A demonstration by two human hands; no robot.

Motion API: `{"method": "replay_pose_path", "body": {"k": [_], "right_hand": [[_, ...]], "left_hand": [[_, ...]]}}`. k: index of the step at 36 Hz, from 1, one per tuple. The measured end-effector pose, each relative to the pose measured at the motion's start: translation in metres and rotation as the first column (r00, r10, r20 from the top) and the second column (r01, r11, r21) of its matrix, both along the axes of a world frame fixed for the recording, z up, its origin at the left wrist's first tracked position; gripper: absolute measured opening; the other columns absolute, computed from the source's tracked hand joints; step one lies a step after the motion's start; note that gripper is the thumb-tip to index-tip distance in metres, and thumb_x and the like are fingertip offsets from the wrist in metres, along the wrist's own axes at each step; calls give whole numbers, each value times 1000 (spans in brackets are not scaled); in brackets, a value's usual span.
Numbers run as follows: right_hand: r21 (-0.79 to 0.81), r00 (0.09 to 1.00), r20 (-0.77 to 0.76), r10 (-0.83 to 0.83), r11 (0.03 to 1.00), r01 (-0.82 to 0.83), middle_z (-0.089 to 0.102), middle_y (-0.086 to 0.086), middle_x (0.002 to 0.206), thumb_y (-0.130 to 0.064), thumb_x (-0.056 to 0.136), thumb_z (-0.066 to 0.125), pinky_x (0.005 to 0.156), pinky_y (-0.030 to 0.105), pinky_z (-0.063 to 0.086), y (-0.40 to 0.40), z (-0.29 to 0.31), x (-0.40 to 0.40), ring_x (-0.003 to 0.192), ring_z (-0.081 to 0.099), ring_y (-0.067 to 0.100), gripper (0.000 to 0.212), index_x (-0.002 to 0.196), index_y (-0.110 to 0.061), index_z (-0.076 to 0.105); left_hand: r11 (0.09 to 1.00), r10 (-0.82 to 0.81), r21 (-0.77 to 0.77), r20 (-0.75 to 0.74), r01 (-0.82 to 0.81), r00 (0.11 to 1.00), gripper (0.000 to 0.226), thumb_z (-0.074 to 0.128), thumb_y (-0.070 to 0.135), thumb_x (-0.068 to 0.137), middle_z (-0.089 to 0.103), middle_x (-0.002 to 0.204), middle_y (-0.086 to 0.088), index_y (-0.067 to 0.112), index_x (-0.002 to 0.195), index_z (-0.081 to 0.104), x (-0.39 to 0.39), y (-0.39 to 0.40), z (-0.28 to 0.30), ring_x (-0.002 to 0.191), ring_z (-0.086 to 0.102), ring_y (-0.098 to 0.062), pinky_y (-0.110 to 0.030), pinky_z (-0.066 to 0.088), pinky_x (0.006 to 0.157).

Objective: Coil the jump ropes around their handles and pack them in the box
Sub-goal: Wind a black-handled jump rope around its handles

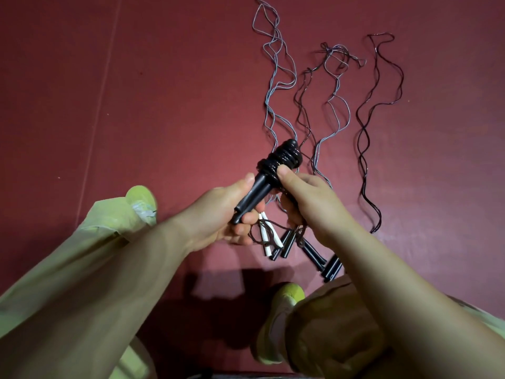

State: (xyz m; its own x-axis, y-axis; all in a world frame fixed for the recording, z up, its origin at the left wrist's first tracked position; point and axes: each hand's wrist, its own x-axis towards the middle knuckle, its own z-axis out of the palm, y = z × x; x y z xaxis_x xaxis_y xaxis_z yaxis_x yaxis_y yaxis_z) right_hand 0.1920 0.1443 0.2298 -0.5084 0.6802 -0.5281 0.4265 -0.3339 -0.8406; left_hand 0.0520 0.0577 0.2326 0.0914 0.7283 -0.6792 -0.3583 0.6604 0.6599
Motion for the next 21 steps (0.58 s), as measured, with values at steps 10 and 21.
{"method": "replay_pose_path", "body": {"k": [10, 21], "right_hand": [[-117, 985, 152, 81, 991, -64, 48, 0, 52, -60, 92, 45, 68, 39, 39, 2, 2, 1, 48, 40, 17, 55, 71, -12, 61], [-172, 982, 91, 164, 974, -147, 26, -4, 58, -63, 88, 47, 45, 24, 16, 8, 13, 10, 46, 20, 10, 58, 85, -8, 64]], "left_hand": [[997, 76, -13, -99, -77, 992, 48, 35, 54, 96, 43, 55, 7, 13, 87, 57, -3, 2, -7, 45, 35, -9, -29, 50, 58], [992, -31, 80, -591, 96, 806, 47, 42, 58, 89, 47, 62, 7, 15, 81, 58, -9, 4, -30, 51, 43, -12, -41, 49, 70]]}}
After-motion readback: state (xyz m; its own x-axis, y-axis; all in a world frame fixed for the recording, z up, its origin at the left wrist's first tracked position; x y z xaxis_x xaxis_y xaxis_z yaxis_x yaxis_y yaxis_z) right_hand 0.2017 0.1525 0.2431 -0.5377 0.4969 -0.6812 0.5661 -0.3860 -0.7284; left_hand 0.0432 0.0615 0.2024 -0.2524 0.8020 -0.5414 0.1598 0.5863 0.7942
